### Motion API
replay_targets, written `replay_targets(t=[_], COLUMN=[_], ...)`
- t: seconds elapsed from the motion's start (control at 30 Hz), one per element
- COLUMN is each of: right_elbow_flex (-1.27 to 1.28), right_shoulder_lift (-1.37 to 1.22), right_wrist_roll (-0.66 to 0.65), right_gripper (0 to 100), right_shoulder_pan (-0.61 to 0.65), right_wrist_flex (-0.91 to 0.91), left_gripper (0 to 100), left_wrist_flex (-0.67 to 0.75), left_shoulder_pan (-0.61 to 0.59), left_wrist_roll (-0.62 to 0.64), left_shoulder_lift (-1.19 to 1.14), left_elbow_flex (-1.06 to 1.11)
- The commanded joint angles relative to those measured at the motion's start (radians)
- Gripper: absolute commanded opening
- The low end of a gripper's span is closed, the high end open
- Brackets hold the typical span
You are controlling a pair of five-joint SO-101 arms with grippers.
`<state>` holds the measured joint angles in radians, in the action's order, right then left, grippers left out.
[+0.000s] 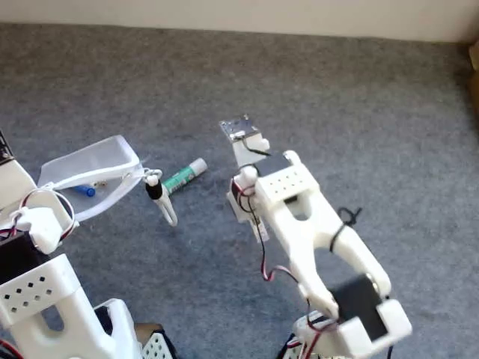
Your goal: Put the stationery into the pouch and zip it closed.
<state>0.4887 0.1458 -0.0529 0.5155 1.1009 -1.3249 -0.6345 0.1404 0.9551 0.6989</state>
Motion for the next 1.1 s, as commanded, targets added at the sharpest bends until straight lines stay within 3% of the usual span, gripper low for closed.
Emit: replay_targets(t=[0.0, 0.73, 1.07], right_elbow_flex=[0.027, 0.275, 0.366], right_shoulder_lift=[0.122, 0.558, 0.843], right_wrist_roll=[0.011, 0.003, 0.011], right_gripper=[0.5, 0.6, 0.5], right_shoulder_pan=[-0.01, 0.254, 0.309], right_wrist_flex=[-0.053, -0.122, -0.13], left_gripper=[0, 0, 0], left_wrist_flex=[0.023, 0.026, -0.074], left_shoulder_pan=[0.019, 0.022, 0.145], left_wrist_roll=[0.008, 0.014, 0.052], left_shoulder_lift=[0.001, 0.001, 0.001], left_elbow_flex=[-0.002, -0.012, -0.196])
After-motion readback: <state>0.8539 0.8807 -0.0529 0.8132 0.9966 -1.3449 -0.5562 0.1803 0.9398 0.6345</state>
